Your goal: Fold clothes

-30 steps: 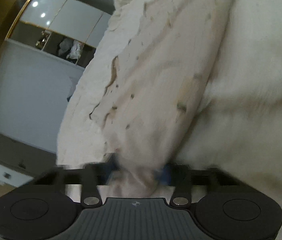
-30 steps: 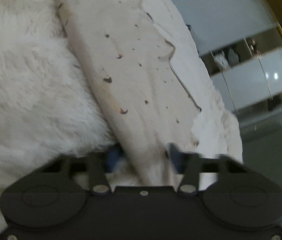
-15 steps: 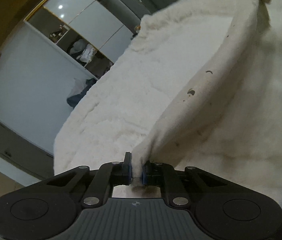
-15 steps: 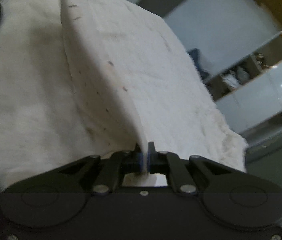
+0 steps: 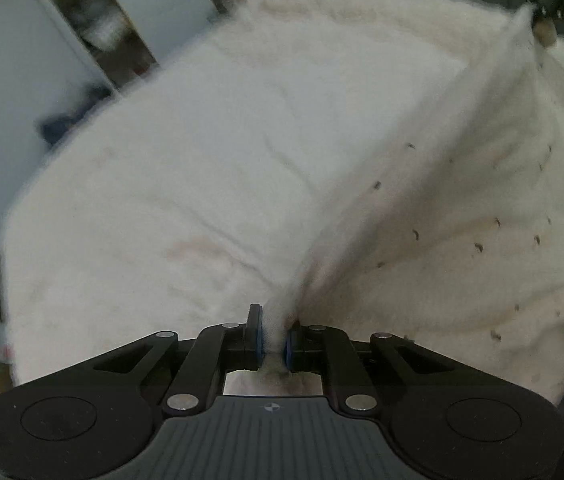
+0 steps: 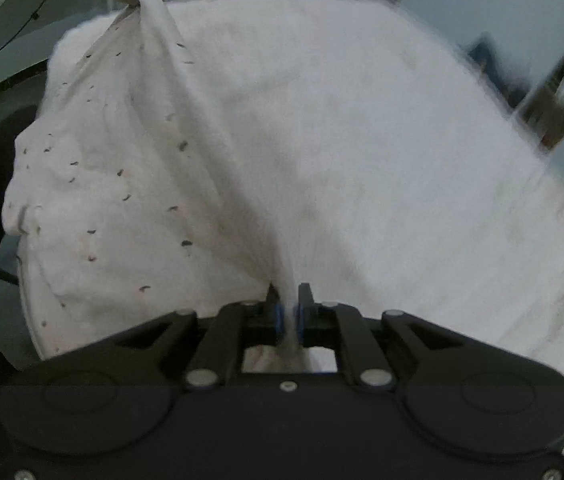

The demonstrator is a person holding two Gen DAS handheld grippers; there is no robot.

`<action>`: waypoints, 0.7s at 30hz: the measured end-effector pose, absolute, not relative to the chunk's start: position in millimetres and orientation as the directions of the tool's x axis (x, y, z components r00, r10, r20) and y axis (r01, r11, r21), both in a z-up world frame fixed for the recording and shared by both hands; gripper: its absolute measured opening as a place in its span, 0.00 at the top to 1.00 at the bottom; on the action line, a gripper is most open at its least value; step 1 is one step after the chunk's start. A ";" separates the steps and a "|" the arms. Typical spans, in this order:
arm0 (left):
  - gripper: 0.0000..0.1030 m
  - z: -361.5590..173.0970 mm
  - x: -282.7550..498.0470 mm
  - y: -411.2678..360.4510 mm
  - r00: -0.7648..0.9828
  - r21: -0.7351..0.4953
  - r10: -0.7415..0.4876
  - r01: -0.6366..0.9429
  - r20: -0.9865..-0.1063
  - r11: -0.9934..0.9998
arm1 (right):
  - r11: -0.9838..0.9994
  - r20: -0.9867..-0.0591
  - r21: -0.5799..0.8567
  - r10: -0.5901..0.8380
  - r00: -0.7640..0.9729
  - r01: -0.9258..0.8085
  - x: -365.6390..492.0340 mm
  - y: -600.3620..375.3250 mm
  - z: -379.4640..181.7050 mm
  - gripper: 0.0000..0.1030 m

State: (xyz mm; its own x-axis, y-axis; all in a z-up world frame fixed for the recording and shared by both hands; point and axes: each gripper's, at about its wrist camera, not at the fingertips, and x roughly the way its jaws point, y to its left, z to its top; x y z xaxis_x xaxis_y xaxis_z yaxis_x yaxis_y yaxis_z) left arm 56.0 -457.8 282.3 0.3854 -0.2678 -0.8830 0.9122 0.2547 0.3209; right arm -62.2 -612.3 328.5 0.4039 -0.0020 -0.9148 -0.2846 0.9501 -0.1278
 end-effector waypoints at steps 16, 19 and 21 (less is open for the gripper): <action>0.41 226.0 56.7 -334.6 0.438 0.073 -0.311 0.667 -0.844 0.741 | 0.880 -0.782 0.082 -0.235 0.578 0.468 -129.2 -679.0 253.9 0.48; 0.29 229.6 -1.2 -319.1 0.483 0.049 -0.321 0.609 -0.815 0.792 | 0.854 -0.751 0.138 -0.240 0.615 0.502 -162.5 -646.8 264.4 0.43; 0.24 216.6 -25.7 -319.2 0.503 0.034 -0.324 0.579 -0.801 0.814 | 0.848 -0.735 0.134 -0.262 0.625 0.513 -174.6 -616.8 263.5 0.42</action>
